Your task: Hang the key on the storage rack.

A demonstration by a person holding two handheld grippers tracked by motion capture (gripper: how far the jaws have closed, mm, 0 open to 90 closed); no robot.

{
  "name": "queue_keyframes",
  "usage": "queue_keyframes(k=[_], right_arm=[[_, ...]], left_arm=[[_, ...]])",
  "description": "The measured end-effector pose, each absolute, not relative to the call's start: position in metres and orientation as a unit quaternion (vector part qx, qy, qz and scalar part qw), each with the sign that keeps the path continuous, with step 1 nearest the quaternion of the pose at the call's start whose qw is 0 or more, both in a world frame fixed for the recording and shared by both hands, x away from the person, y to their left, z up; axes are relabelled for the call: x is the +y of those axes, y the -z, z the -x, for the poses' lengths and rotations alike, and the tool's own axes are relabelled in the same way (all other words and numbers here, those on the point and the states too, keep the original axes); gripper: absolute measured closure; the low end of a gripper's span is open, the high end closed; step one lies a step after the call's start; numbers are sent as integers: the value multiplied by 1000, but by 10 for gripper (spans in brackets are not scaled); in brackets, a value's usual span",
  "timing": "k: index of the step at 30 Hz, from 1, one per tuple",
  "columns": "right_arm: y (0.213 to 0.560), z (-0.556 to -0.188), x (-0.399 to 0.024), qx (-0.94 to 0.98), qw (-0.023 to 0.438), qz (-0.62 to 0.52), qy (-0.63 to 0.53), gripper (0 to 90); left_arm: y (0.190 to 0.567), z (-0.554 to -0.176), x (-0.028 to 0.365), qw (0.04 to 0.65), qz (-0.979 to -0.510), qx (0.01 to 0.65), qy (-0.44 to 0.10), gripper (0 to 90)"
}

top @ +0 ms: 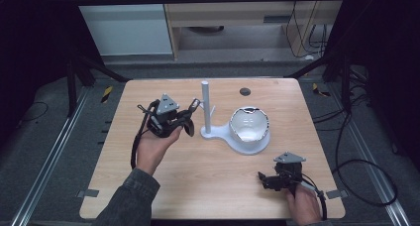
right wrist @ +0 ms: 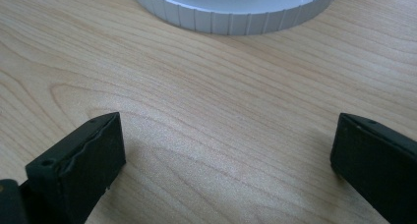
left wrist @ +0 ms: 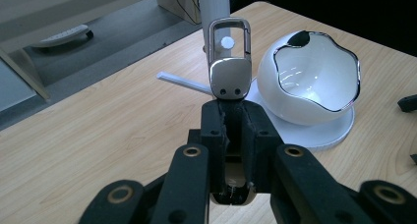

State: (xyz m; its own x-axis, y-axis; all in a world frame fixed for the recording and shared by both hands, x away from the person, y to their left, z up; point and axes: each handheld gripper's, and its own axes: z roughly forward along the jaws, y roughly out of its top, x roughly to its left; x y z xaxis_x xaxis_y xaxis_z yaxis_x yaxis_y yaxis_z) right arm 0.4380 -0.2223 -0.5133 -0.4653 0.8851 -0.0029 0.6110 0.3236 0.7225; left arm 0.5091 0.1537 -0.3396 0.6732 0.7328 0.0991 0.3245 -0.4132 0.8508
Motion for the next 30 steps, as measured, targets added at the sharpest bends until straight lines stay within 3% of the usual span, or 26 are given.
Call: queue_keyframes(k=[30], right_arm=[[513, -438, -222, 787, 202, -477, -336, 3]], left_arm=[[354, -524, 141, 422, -811, 334, -231, 805]])
